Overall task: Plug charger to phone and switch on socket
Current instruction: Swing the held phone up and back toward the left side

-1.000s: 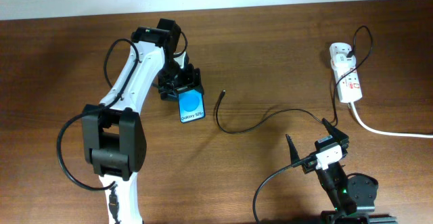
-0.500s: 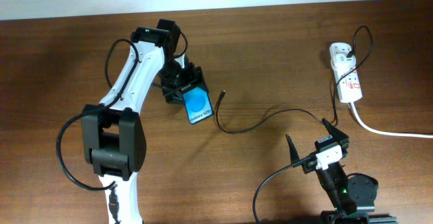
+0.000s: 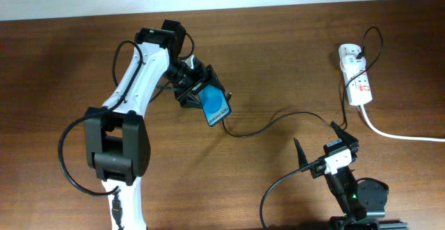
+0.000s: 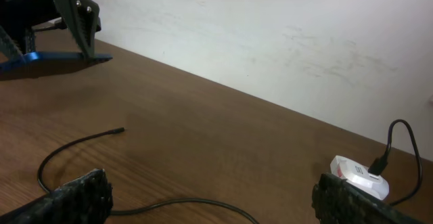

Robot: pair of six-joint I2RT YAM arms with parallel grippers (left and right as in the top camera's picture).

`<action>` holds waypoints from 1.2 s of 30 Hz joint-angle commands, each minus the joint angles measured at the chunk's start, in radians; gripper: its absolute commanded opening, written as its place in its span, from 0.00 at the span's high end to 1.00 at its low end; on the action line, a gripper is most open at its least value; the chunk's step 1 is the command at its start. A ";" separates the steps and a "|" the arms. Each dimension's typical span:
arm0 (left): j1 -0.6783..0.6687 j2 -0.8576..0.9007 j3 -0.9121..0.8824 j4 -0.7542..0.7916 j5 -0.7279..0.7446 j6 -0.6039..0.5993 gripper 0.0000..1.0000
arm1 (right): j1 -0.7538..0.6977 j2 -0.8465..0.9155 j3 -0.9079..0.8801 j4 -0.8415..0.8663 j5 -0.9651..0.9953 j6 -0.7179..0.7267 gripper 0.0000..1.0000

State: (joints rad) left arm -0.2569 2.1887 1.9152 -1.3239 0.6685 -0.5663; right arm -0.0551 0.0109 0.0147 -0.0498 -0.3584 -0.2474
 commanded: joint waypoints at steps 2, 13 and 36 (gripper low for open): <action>-0.002 -0.003 0.029 -0.003 0.121 -0.025 0.75 | 0.009 -0.007 -0.009 0.002 0.005 -0.003 0.01; -0.002 -0.003 0.029 -0.003 0.338 -0.061 0.78 | 0.009 -0.007 -0.009 0.002 0.004 -0.003 0.01; -0.001 -0.003 0.029 0.000 0.421 -0.175 0.94 | 0.009 -0.007 -0.009 0.002 0.004 -0.003 0.01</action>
State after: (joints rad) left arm -0.2569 2.1887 1.9156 -1.3239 0.9733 -0.7044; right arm -0.0551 0.0113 0.0147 -0.0498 -0.3584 -0.2478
